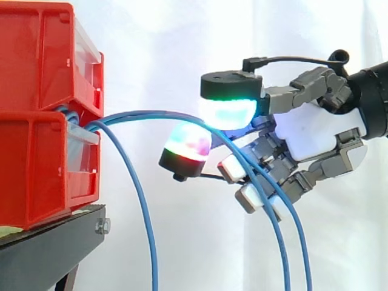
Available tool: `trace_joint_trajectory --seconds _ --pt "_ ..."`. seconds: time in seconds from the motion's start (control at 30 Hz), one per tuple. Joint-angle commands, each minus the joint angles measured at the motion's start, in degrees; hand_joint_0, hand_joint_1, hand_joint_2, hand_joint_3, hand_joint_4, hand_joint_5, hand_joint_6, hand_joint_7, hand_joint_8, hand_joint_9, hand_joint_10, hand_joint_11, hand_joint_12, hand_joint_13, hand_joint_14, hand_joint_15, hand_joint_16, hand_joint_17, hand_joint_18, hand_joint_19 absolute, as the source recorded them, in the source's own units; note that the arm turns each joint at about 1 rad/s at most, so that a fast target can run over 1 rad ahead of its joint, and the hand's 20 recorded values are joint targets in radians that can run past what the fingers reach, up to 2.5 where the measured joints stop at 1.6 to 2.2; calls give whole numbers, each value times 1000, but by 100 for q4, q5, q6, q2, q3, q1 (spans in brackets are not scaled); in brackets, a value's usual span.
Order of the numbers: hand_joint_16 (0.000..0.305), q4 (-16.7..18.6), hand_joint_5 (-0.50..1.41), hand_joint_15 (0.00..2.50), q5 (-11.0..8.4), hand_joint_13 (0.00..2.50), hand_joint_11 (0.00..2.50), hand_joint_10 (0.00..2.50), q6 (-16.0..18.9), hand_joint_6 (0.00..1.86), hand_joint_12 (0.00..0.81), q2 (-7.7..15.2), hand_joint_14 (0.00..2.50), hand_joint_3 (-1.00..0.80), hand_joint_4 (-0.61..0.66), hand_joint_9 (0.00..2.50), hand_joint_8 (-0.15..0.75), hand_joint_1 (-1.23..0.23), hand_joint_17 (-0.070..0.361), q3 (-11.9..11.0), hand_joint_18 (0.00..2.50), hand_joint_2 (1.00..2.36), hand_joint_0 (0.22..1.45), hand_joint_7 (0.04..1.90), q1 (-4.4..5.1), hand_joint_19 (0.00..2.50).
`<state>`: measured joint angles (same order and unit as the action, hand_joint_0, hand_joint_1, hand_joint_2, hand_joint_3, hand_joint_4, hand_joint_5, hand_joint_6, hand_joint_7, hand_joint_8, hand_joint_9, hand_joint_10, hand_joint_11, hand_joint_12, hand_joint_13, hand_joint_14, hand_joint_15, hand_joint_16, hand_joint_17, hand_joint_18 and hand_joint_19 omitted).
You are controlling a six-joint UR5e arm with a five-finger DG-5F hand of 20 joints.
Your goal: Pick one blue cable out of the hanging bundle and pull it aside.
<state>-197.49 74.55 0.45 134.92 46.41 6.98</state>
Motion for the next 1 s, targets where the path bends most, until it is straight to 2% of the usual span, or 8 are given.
trace_joint_trajectory --seconds 0.0,0.17,0.27,0.37,0.47,0.7,0.87,0.97 --pt "51 0 -89 627 -2 1024 421 16 -1 882 345 8 26 -495 -94 1130 191 -770 115 0 816 1000 599 867 23 854" --pt "53 0 -75 628 -2 1049 394 15 -10 866 354 8 25 -500 -97 1192 197 -518 120 0 834 1000 534 898 23 888" --pt "70 18 -61 599 -2 1123 344 12 -10 852 422 8 22 -500 -69 1245 252 -539 157 0 969 1000 372 879 23 828" --pt "73 0 -58 589 -2 1133 332 12 -10 849 433 -1 21 -500 -76 1250 266 -540 164 0 994 1000 345 866 31 824" --pt "69 0 -51 595 -2 1131 340 12 -1 841 414 -1 23 -500 -102 1274 241 -565 155 0 978 1000 381 911 31 837" --pt "52 -26 -54 645 -2 1096 391 16 17 848 351 -1 27 -500 -100 1274 191 -519 116 -26 875 1000 567 965 23 906" --pt "52 -26 -72 639 -2 1084 412 16 8 867 349 -1 26 -386 -42 1221 211 -710 117 -26 881 1008 584 1027 23 895" --pt "52 -35 -81 653 -2 1083 424 16 8 894 354 -1 25 -351 -48 1185 211 -774 117 -26 883 1010 601 960 23 897"
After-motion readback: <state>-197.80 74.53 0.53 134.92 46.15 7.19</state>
